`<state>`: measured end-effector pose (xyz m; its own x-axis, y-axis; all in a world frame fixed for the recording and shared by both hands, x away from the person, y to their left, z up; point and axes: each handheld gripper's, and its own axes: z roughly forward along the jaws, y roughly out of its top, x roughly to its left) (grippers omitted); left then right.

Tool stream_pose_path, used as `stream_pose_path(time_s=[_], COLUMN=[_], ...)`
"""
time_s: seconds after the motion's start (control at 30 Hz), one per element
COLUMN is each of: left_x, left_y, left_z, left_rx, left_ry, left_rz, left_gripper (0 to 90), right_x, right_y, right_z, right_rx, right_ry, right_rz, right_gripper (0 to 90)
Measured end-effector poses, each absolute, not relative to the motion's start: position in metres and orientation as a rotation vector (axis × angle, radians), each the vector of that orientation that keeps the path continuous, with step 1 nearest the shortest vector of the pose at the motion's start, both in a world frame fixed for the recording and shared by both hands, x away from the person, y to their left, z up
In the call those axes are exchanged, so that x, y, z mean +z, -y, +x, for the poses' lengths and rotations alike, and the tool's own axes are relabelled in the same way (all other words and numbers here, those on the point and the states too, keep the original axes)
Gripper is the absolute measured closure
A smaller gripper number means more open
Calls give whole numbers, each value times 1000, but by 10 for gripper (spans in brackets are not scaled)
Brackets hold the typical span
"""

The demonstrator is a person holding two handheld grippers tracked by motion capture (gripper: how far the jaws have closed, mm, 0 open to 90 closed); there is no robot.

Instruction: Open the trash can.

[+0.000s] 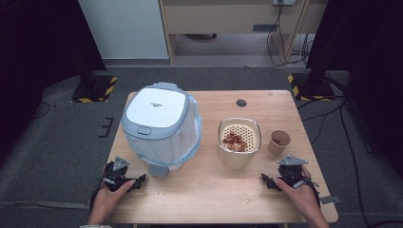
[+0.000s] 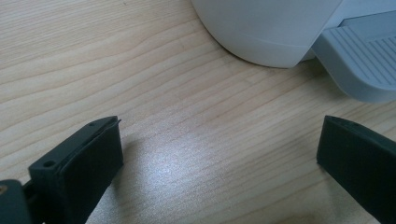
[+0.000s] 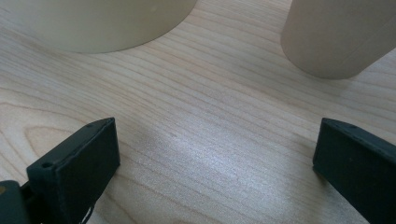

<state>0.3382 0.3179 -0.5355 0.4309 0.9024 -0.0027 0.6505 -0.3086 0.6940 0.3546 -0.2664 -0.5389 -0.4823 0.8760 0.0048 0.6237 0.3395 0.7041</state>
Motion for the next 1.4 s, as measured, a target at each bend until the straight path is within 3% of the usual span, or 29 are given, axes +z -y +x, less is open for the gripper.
stream_pose_path(time_s=[0.67,0.77,0.8,1.0,1.4], left_x=[-506,-501,-499,-492,-493], left_y=[-310,-306,-304,-287,-268], left_z=[324,322,321,320,324], left_rx=[504,490,488,481,481], left_ry=[-1212,-1177,-1162,-1072,-1013], left_rz=[2044,2035,2042,2060,2088], left_gripper=[468,560,633,791,898], right_x=[-539,-539,-539,-539,-539], right_y=[267,267,267,267,267], right_z=[354,354,354,354,354], right_rx=[926,926,925,926,926], right_ry=[-2232,-2236,-2235,-2236,-2233], right_rz=[1323,1320,1321,1320,1326], right_gripper=[8,9,9,9,9])
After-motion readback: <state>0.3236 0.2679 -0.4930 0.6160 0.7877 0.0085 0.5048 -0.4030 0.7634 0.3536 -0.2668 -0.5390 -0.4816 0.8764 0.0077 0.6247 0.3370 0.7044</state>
